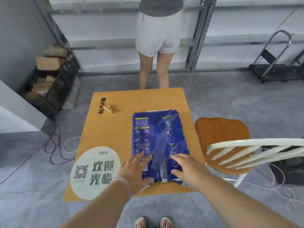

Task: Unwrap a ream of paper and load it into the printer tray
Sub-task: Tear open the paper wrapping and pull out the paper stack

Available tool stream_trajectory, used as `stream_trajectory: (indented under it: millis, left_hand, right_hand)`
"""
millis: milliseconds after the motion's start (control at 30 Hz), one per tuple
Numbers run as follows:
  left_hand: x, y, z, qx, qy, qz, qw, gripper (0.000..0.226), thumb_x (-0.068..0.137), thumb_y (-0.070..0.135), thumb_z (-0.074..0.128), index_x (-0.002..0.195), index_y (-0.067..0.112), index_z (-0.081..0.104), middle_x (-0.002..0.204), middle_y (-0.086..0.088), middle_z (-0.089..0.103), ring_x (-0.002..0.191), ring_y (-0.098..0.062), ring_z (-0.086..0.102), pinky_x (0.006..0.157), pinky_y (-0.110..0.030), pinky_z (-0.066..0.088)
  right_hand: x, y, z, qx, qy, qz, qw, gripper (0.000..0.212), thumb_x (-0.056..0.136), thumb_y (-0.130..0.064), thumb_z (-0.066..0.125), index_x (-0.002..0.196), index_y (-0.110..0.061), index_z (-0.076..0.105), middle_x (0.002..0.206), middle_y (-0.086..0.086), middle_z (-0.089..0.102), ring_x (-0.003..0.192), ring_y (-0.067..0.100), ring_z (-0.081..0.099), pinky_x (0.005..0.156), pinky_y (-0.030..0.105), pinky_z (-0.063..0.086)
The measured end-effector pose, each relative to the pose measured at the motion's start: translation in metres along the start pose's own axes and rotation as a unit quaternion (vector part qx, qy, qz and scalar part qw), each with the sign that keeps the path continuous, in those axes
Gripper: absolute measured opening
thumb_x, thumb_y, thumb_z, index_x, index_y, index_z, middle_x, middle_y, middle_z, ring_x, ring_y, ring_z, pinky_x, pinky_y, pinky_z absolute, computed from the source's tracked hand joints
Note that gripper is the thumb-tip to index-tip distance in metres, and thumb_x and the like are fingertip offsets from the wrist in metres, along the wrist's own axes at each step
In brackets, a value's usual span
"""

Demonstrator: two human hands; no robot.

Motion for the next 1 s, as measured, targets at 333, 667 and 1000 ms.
stream_trajectory:
  millis: [333,667,1000]
  left_hand:
    - [0.029,-0.008,0.029,0.106,0.02,0.052,0.993,0.102,0.068,0.081,0.041,0.144,0.046,-0.017,0.158,0.007,-0.025,0.148,-0.024,-0.013,0.119,-0.05,-0.003]
    - [0.033,-0.007,0.03,0.119,0.028,0.052,0.991,0.096,0.071,0.078,0.043,0.145,0.047,-0.009,0.16,0.005,-0.017,0.147,-0.026,-0.01,0.118,-0.052,0.0]
    - [0.032,-0.006,0.029,0.128,0.042,0.055,0.989,0.095,0.072,0.077,0.044,0.146,0.047,-0.007,0.16,0.005,-0.016,0.147,-0.026,-0.008,0.119,-0.05,0.004]
  right_hand:
    - [0.032,0.0,0.037,-0.086,0.068,-0.005,0.994,0.047,0.097,-0.033,0.044,0.143,-0.03,0.038,0.146,-0.01,0.037,0.134,0.015,0.034,0.108,0.032,0.039]
    - [0.036,0.002,0.047,-0.068,0.125,0.006,0.99,0.035,0.095,-0.029,0.051,0.128,-0.035,0.058,0.139,-0.008,0.048,0.129,0.02,0.042,0.101,0.034,0.044]
    - [0.042,-0.003,0.045,-0.064,0.22,-0.026,0.973,0.012,0.068,-0.027,0.082,0.08,-0.028,0.078,0.078,-0.011,0.067,0.079,0.017,0.063,0.068,0.032,0.056]
Point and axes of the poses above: each hand's wrist, its own x-axis towards the middle knuckle, its own z-axis out of the palm, y = z × x, the point moved 4 cm from there along x, towards the middle knuckle
